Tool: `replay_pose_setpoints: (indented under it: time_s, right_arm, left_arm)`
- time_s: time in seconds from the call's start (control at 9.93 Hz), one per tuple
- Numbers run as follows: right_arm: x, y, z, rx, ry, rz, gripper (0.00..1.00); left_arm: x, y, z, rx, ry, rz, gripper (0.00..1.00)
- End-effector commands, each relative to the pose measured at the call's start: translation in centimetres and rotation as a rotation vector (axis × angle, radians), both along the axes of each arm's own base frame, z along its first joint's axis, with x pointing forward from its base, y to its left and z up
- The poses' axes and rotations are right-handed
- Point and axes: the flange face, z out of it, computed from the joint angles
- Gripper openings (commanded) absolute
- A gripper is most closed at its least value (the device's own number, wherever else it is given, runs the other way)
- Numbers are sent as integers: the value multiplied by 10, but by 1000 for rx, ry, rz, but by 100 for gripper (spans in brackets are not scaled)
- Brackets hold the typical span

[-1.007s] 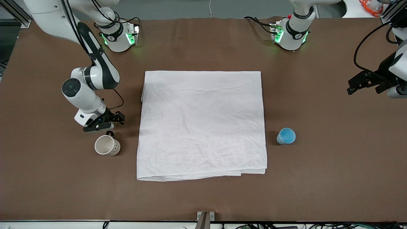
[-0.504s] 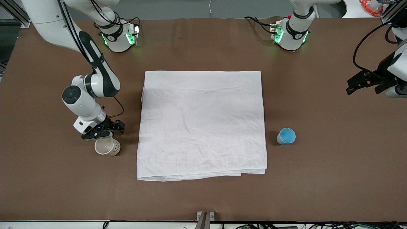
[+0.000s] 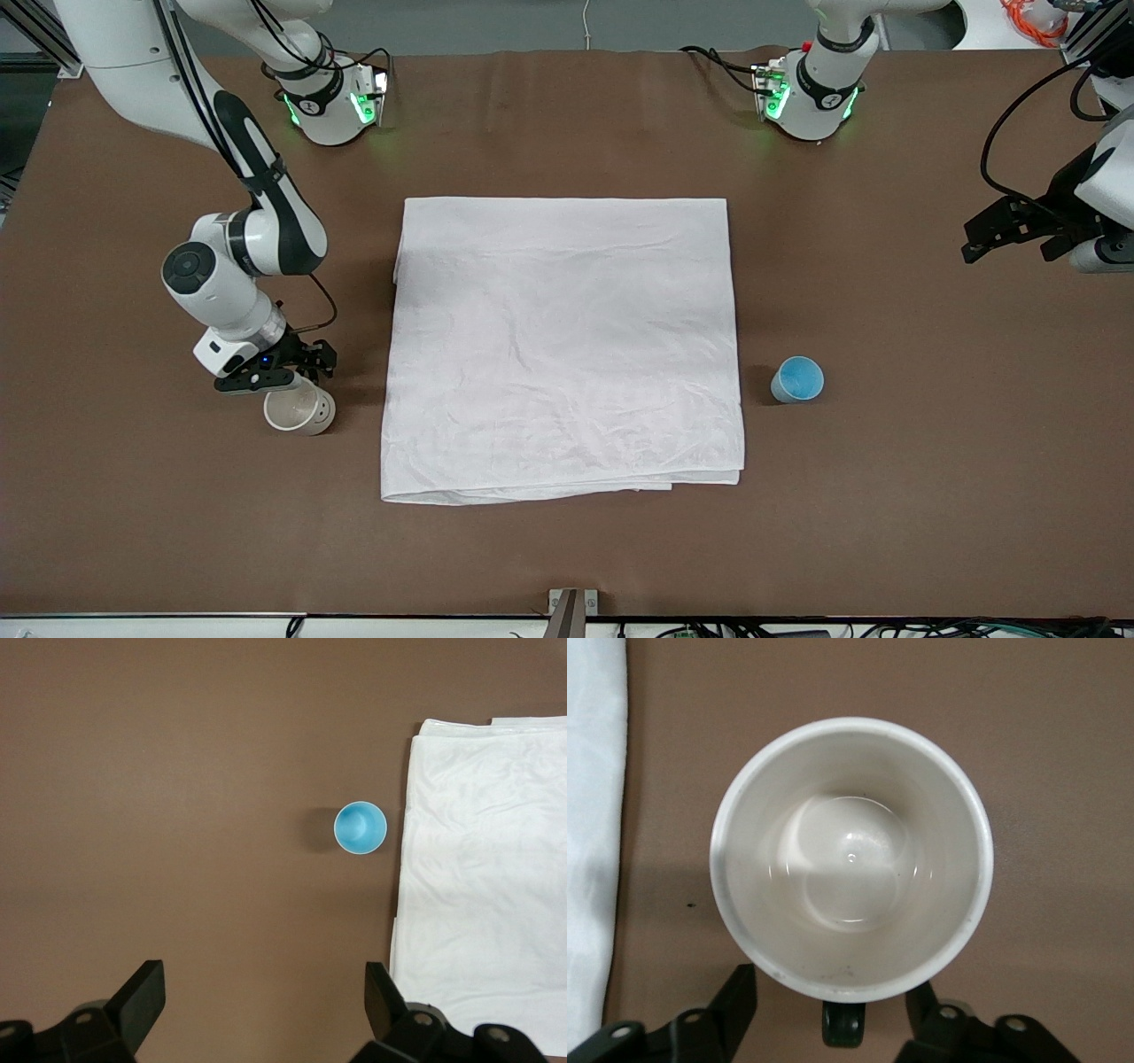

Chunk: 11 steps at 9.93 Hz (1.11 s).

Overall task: Place blue cup into white mug on cloth
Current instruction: 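Grasp the white mug rim with the right gripper, then carry the mug onto the cloth while the left gripper reaches the blue cup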

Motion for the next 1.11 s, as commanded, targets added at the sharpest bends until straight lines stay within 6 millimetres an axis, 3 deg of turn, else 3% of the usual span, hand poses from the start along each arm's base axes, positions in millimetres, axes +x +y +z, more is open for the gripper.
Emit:
replay_pose_setpoints:
  time_s: [0.0, 0.3, 0.5, 0.6, 0.71, 0.81, 1.01]
  right_arm:
    - [5, 1, 4, 9, -2, -35, 22]
    - [6, 2, 4, 7, 7, -31, 1]
    - [6, 1, 7, 5, 20, -32, 0]
    - [6, 3, 17, 8, 32, -38, 0]
    - [15, 12, 57, 16, 56, -87, 0]
    - [27, 37, 94, 14, 148, -120, 0]
    - [28, 132, 154, 9, 219, -207, 1]
  left_arm:
    - [2, -18, -2, -2, 9, -29, 99]
    - [17, -21, -25, -6, 48, -46, 99]
    - [27, -43, -51, -3, 89, -84, 99]
    - [33, -48, -64, -2, 105, -93, 99]
    - [46, -60, -82, -4, 125, -110, 99]
    - [60, -75, -99, -6, 142, -126, 99]
    - [79, -98, -149, -4, 155, -148, 99]
